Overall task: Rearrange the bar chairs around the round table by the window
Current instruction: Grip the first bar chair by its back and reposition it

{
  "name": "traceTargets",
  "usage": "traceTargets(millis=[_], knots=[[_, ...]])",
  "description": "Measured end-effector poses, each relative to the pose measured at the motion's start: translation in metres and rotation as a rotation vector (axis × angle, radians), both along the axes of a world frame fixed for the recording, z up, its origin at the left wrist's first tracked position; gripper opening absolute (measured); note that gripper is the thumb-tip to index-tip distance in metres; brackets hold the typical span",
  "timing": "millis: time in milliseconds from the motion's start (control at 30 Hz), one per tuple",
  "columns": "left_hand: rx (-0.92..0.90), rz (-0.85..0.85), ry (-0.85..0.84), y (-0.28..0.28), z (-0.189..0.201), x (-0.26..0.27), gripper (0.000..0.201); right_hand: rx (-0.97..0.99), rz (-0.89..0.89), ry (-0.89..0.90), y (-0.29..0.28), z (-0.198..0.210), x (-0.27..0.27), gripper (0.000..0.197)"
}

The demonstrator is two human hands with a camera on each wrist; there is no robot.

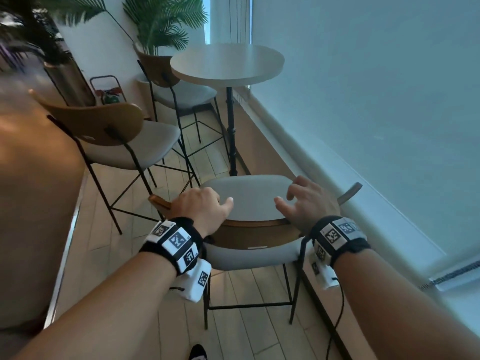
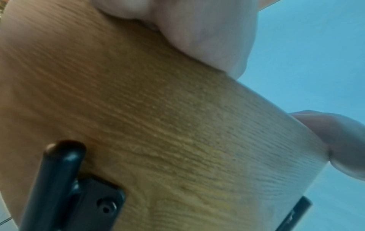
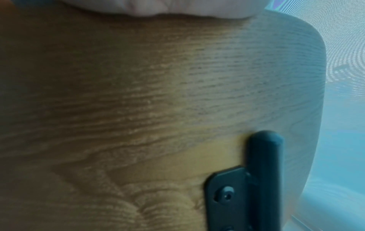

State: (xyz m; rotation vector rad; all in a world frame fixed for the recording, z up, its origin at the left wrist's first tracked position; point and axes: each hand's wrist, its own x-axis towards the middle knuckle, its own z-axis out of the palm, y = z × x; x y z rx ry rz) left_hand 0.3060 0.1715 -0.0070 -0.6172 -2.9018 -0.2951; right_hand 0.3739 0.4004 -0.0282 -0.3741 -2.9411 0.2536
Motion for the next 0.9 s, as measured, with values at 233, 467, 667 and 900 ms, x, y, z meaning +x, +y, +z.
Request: traceTargets(millis=[233, 467, 667, 900], knots=[[0.009, -0.057, 0.02, 0.03, -0.005, -0.01, 0.058, 0.027, 0.054, 0.001, 0.034, 0.003, -0.02, 0.053], [0.031, 0.006, -0.014, 0.052, -0.007, -0.024, 0.057, 0.046, 0.073, 0.006, 0.059, 0.001, -0.042, 0.055], [0.016, 0.063, -0.016, 0.069, -0.009, -0.039, 0.056, 0.051, 0.066, 0.054, 0.075, -0.002, -0.059, 0.056], [0.04, 0.094, 0.002, 0.082, -0.013, -0.049, 0.054, 0.041, 0.087, 0.077, 0.089, -0.001, -0.074, 0.053]])
